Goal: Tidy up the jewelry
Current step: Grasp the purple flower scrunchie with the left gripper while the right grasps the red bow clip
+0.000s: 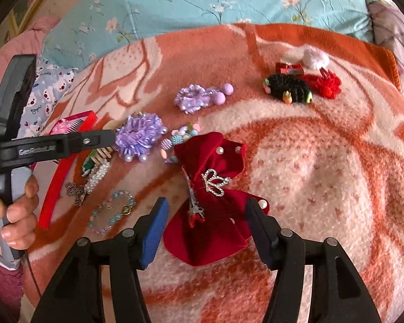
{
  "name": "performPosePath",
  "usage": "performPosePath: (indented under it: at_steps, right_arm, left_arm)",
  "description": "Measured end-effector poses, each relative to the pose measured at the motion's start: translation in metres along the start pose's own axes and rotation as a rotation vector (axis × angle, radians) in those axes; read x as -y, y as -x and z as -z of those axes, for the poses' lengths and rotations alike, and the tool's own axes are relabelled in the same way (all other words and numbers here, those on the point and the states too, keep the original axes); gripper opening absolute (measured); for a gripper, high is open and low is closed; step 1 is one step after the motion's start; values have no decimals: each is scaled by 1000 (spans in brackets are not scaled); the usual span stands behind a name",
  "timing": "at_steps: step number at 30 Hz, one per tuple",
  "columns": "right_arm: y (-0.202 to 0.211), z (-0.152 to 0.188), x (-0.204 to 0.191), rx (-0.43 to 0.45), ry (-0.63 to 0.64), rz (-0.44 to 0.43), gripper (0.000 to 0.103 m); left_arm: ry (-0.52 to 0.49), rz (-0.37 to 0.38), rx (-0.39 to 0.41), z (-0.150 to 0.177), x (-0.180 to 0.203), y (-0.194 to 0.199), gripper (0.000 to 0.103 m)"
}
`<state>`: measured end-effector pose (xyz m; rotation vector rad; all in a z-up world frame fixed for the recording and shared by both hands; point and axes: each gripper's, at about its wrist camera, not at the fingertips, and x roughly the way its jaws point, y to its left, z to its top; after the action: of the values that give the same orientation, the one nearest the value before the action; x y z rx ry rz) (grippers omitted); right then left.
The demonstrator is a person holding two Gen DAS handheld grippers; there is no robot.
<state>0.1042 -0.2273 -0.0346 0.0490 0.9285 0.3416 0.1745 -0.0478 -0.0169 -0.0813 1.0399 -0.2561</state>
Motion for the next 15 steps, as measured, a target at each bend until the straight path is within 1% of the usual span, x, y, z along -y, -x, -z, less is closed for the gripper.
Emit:
performPosePath:
  at_steps: [2, 3, 4, 6, 9, 10, 12, 13, 15]
  right_arm:
    - [-2, 0, 4, -2, -11, -4, 61]
    - [-3, 0, 5, -3, -14, -7, 61]
    - [-4, 0, 6, -3, -17, -11, 61]
    - [-6, 1, 6, -6, -13, -8, 61]
    - [-10, 1, 5, -14, -8, -4, 60]
    - [-11, 2, 5, -15, -7, 1, 58]
    - [-10, 2, 7, -9, -19, 12, 44]
    - [-10, 2, 8, -8, -27, 13, 41]
    - [-7, 2, 14, -6, -63, -24, 37]
  left_arm:
    - [-17, 6, -3, -3, 4, -10, 63]
    - [-27, 3, -11, -4, 7, -16, 55]
    - [-39, -1, -24, -4, 9, -21, 50]
    - [-51, -8, -39, -4, 11, -29, 35]
    - [-55, -10, -41, -1, 11, -34, 23]
    - [-52, -5, -35, 0, 10, -32, 20]
    - [-48, 3, -26, 0, 9, -28, 15]
    - [-46, 7, -23, 1, 9, -25, 14]
    - [-42, 14, -12, 2, 8, -19, 12]
